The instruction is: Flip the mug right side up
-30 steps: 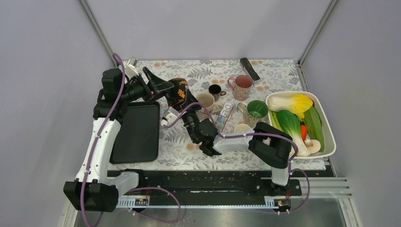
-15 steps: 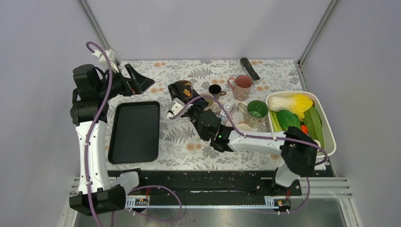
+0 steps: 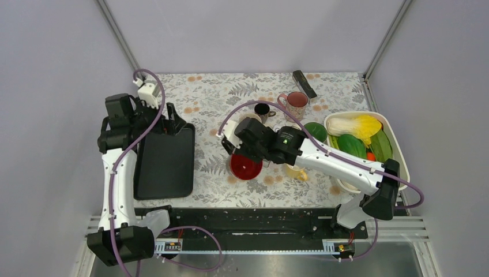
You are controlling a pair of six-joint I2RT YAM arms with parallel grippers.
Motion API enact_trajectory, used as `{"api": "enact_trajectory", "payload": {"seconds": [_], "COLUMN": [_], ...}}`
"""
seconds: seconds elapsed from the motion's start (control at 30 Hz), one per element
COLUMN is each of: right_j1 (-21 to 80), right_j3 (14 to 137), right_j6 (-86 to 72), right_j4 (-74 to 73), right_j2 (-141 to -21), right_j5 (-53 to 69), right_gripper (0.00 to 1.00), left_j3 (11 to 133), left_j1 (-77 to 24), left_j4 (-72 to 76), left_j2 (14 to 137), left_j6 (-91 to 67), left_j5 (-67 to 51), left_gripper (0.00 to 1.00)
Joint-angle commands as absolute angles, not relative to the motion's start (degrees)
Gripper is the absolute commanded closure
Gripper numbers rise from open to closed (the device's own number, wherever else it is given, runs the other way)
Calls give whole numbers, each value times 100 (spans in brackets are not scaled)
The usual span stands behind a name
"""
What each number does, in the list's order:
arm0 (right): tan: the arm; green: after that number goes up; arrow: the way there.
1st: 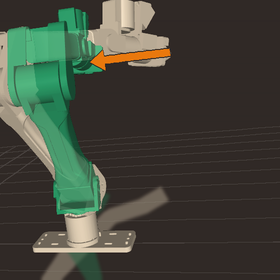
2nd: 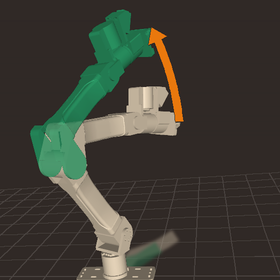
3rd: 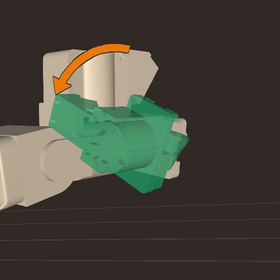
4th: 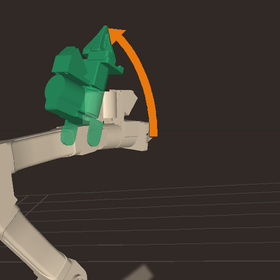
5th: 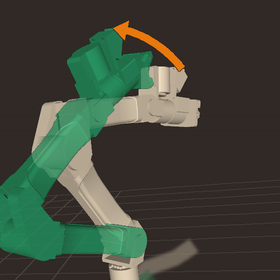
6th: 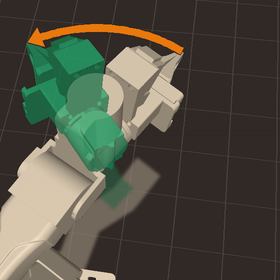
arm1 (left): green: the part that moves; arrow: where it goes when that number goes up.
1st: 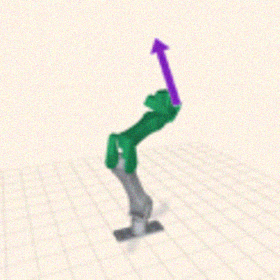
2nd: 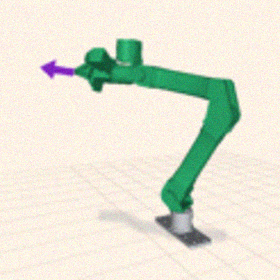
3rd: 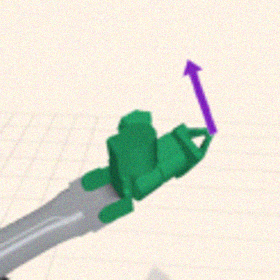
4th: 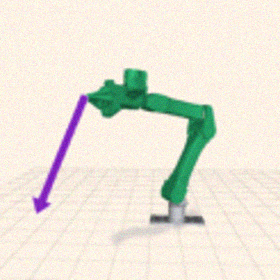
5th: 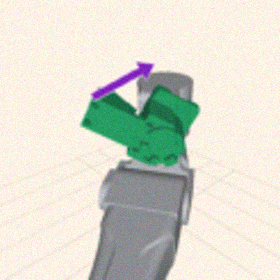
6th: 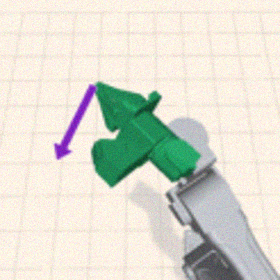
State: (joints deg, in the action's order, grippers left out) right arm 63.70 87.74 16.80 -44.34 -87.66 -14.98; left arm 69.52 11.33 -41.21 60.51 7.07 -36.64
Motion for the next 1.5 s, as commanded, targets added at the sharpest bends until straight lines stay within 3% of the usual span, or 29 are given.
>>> {"api": "enact_trajectory", "payload": {"seconds": [0.0,0.37,0.57,0.67,0.93,1.17,1.47], "right_j1": [6100,5522,5411,5405,5405,4528,1000], "right_j3": [8611,7101,6754,6769,7031,7089,5024], "right_j6": [381,101,35,35,142,379,-651], "right_j4": [-5916,-5073,-4527,-4550,-4810,-4318,-1252], "right_j2": [-8597,-8910,-9103,-9146,-8256,-7108,-5704], "right_j5": [-419,152,-290,-385,-409,-327,-556], "right_gripper": [100,100,100,80,2,1,1], "left_j3": [6517,5844,5713,5660,5529,5071,3212], "left_j1": [1160,1169,1169,1169,1169,1178,1182], "left_j4": [-3957,-3777,-3600,-3410,-3173,-2057,1615], "left_j2": [5975,5968,5870,5788,5597,5534,5535], "left_j6": [1277,1641,1641,1514,1516,1177,228], "left_j5": [-3453,-3683,-3627,-3424,-3377,-2759,-1944], "left_gripper": [1,1,1,1,1,1,1]}}
